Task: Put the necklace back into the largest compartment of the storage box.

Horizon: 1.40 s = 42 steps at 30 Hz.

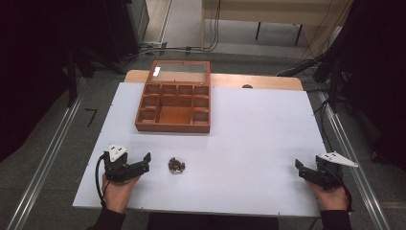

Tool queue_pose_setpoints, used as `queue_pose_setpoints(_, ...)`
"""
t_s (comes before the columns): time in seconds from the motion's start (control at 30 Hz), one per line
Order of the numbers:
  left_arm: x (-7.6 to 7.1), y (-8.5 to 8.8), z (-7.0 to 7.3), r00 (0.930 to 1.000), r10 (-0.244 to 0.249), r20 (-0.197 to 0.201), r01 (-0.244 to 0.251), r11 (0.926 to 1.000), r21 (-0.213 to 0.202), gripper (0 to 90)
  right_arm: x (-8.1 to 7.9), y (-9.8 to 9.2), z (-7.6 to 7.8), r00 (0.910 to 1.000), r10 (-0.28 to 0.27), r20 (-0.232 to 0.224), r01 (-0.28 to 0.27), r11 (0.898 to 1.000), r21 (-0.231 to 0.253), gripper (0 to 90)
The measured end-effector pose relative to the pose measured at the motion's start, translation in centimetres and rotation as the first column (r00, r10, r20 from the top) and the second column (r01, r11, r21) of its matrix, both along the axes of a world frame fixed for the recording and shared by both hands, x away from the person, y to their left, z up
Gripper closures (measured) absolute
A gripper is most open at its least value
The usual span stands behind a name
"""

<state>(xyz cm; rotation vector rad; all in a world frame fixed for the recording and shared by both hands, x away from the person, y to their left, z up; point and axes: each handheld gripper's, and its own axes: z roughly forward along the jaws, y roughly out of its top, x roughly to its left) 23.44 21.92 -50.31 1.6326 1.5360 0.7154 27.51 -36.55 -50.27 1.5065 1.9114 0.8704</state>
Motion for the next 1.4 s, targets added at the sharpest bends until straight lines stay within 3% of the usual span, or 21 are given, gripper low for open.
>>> queue_pose_setpoints(1.4,0.0,-1.9,-0.3,0.9989,-0.046,0.0,0.046,0.9988,0.017,7.7,0.0,0.2,-0.1,1.0,0.003,-0.005,-0.003,1.0,-0.002,19.1)
